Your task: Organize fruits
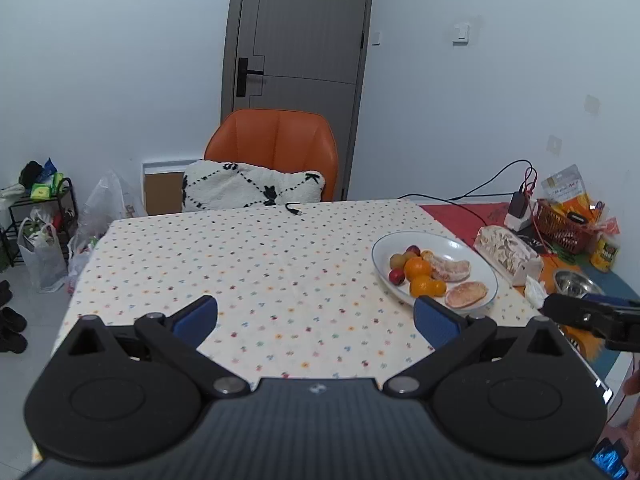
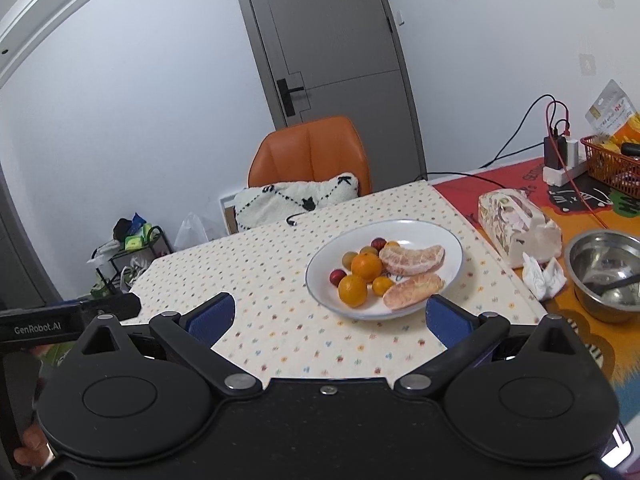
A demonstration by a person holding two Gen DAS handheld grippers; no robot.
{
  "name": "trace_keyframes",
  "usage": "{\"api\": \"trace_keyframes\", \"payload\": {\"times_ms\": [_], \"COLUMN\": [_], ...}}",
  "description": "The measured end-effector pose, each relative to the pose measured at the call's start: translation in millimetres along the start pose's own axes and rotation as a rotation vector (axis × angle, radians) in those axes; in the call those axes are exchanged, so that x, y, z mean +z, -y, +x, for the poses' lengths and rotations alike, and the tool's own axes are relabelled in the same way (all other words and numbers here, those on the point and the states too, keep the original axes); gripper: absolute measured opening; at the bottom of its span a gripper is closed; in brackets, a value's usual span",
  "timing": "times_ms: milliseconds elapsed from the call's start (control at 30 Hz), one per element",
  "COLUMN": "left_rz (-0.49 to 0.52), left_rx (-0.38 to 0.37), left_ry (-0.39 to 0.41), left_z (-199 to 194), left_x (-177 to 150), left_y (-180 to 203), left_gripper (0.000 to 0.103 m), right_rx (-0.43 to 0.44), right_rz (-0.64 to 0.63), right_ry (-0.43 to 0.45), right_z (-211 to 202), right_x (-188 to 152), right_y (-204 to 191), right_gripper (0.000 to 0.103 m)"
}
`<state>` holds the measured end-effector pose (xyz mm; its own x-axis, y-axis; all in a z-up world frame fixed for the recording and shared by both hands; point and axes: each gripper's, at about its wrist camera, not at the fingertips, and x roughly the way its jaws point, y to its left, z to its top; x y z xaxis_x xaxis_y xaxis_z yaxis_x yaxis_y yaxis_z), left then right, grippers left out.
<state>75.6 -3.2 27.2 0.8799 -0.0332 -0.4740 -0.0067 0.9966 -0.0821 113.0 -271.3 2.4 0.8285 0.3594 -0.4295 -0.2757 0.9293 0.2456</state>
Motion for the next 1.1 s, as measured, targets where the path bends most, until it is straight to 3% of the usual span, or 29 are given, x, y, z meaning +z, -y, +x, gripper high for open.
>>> {"api": "trace_keyframes", "payload": {"times_ms": [433, 800, 1100], "left_rz": [-0.007, 0.005, -0.001], "left_rx": [0.010, 0.069, 0.068], "left_ry": [-0.003, -0.028, -0.039], "left_z": [-26.5, -36.7, -35.7], "left_x": [-11.7, -21.5, -22.1], "left_y": [-10.5, -13.7, -12.9], "left_gripper": [0.103, 0.103, 0.103], "right_rx": [0.005, -0.018, -0.022], "right_rz": [-0.044, -0.101, -0.134], "right_ry": [-0.012, -0.021, -0.011], "right_z": [-32.2, -40.6, -41.1], "right_x": [-10.9, -23.1, -22.5], "right_y": [-16.7, -37.1, -48.4], "right_gripper": [0.103, 0.103, 0.103]}}
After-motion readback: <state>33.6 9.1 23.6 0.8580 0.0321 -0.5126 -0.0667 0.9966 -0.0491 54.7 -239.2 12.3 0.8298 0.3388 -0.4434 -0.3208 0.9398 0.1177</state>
